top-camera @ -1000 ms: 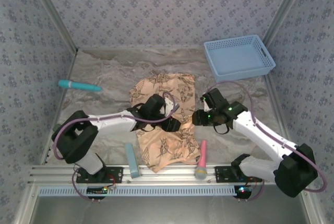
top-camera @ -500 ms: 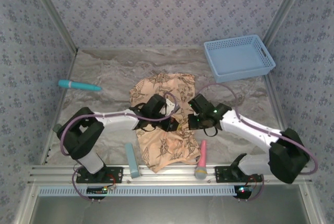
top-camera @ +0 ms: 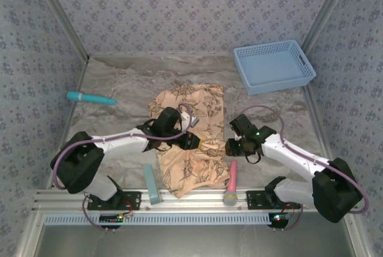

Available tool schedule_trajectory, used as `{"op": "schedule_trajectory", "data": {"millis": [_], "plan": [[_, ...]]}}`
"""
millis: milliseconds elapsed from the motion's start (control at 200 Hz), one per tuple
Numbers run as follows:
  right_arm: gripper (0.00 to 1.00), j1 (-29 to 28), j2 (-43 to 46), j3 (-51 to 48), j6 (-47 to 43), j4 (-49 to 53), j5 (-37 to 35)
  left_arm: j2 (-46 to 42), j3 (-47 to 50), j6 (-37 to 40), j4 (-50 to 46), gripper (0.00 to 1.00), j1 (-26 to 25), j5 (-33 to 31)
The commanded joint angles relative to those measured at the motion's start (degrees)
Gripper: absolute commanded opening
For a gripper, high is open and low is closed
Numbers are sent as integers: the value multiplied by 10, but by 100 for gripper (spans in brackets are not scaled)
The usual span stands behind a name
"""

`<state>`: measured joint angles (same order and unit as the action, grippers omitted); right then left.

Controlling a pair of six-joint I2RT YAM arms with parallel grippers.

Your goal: Fold the inside-out t-shirt

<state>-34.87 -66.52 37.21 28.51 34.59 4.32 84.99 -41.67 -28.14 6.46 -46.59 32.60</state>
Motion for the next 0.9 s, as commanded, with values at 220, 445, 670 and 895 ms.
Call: {"op": "schedule_trajectory", "data": {"millis": [220,445,670,895], "plan": [[49,-69,34,16,-130,-61,0,-4,-16,6,-15,36,0,4],[51,-96,100,-87,-214,-215,-32,-21,-29,24,-66,41,1,-10],[40,-68,128,-197,-330,-439,-58,-51,-23,38,-81,48,1,-25],[22,-38,47,-119,-431,-500,-11,-44,-59,83,-126,50,-7,-43]]}}
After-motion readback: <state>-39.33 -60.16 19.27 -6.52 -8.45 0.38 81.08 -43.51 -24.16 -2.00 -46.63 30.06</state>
